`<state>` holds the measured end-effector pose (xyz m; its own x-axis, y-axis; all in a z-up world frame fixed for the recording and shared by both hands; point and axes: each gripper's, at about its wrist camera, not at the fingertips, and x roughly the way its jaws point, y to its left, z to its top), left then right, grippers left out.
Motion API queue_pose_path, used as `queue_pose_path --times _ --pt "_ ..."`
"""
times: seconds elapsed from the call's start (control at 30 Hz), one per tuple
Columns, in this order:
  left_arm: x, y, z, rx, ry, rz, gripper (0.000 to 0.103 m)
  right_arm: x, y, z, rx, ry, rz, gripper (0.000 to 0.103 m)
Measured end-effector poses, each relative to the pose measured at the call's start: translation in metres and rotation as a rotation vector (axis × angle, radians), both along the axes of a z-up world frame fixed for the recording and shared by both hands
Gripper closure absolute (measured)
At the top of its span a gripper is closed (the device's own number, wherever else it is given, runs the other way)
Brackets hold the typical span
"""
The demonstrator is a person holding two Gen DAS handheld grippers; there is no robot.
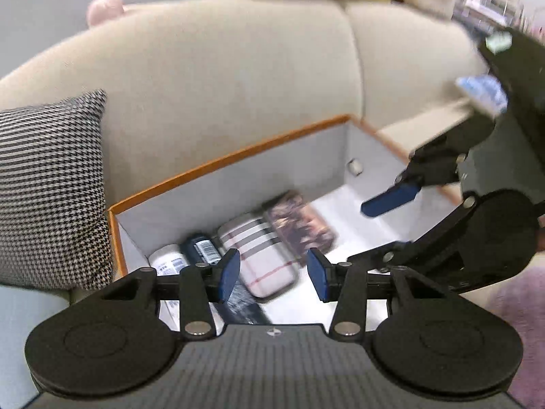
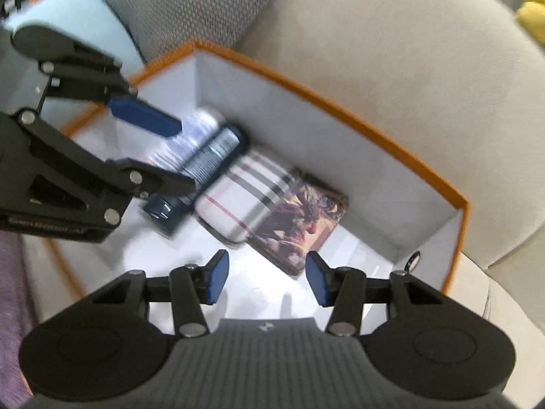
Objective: Organize rigid objects
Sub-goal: 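Open the left tool releasing the phone case while the right tool releases the red box, then move both tools back to the pink cup and pink pump bottle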
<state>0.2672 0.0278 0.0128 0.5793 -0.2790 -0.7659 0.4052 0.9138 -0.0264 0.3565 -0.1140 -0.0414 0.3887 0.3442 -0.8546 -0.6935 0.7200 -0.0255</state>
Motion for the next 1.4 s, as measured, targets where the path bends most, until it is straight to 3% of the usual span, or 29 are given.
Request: queue_pose_path --times 0.17,0.27,0.37,0.5,0.6,0.7,0.77,0.83,0.93,1.17,1.4 --pt "-0.052 0.012 0.021 -0.103 -0.019 0.056 0.05 -0.053 -0.024 0.024 0.164 -0.02 -0.1 0.05" --pt "-0.083 0.02 0.02 -0.171 0.023 0.11 0.05 -0.092 -0.037 0.028 0.238 -0.017 -0.151 0.049" --pt "-0.111 0.022 0.008 -0.184 0.108 0.146 0.05 -0.13 -0.043 0.016 0.274 -0.036 -0.201 0.05" --pt "-0.135 0.017 -0.028 -0.165 0.257 0.168 0.05 -0.175 -0.044 -0.013 0.315 0.045 -0.315 0.05" --pt "-0.15 0.011 -0.053 -0.13 0.368 0.149 0.05 -0.2 -0.035 -0.039 0.284 0.113 -0.364 0.052" --pt "-0.159 0.008 -0.067 -0.12 0.433 0.14 0.05 -0.218 -0.024 -0.056 0.225 0.104 -0.355 0.053" --pt "-0.166 0.002 -0.072 -0.095 0.43 0.128 0.049 -0.223 -0.02 -0.061 0.198 0.103 -0.346 0.054" --pt "-0.169 -0.003 -0.072 -0.079 0.41 0.121 0.04 -0.226 -0.02 -0.065 0.182 0.096 -0.363 0.057" --pt "-0.176 -0.005 -0.076 -0.081 0.392 0.127 0.034 -0.226 -0.021 -0.07 0.159 0.097 -0.394 0.061" --pt "-0.185 -0.024 -0.093 0.016 0.337 0.085 0.03 -0.235 -0.021 -0.078 0.138 0.087 -0.391 0.062" --pt "-0.179 -0.039 -0.109 0.035 0.355 0.077 0.027 -0.234 -0.017 -0.082 0.117 0.078 -0.386 0.062"
